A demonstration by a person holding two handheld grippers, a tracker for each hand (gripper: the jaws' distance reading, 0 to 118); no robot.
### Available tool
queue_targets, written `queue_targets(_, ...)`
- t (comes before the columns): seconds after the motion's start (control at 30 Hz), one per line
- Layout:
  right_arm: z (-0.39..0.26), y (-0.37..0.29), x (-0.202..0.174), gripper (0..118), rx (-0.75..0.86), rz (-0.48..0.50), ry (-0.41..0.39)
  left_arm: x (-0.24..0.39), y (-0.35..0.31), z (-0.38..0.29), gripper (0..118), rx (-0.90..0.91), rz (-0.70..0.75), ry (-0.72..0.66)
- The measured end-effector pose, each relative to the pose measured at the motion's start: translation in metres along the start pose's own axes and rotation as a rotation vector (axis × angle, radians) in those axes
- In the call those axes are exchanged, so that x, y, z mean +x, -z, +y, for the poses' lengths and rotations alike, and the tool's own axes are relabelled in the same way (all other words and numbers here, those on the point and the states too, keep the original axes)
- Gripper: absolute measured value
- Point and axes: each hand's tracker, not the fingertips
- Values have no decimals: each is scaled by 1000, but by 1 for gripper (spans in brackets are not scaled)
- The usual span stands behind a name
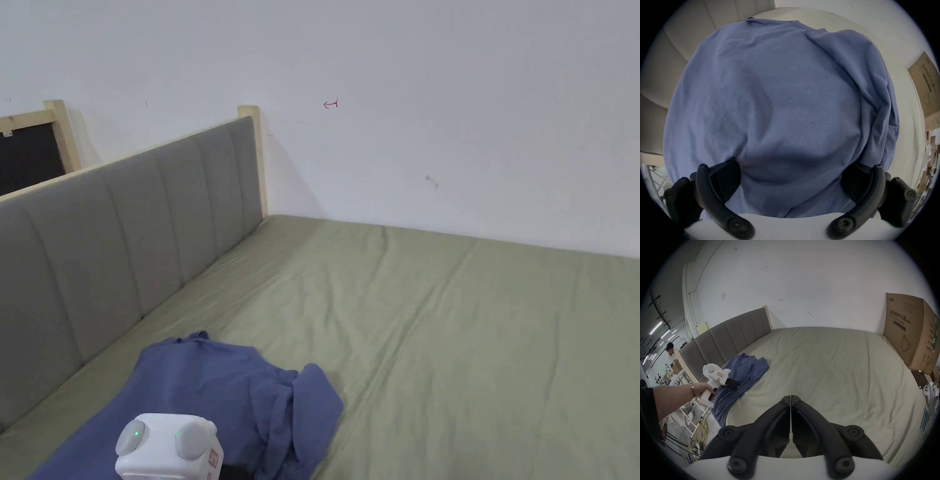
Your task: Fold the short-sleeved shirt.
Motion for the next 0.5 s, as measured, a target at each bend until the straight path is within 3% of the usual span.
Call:
queue_targets(0.07,-3,3,0,1,-14,5,13,-3,-5,1,118,12,13,40)
queue_targets(0.13,-3,2,-1,1,-29,20,36,-7,-21,-7,105,71,-33,46)
queue_targets(0.2,-2,-4,1,1,-24,41,50,-9,-41,-16,52,147,-27,42)
queue_targets(0.23,-2,-9,1,1,-17,40,47,-12,-54,-21,8,186,-29,42)
queue_targets(0.27,-1,-13,1,1,-8,37,42,-16,-63,-23,1,191,-35,39)
queue_targets(0.33,1,-23,3,1,10,28,30,-43,-79,-18,1,234,-104,19)
queue_targets(0.43,3,-38,9,1,32,23,30,-49,-127,-14,1,340,-8,52)
queue_targets(0.5,4,-50,13,1,59,14,39,-52,-157,-2,1,436,-28,92)
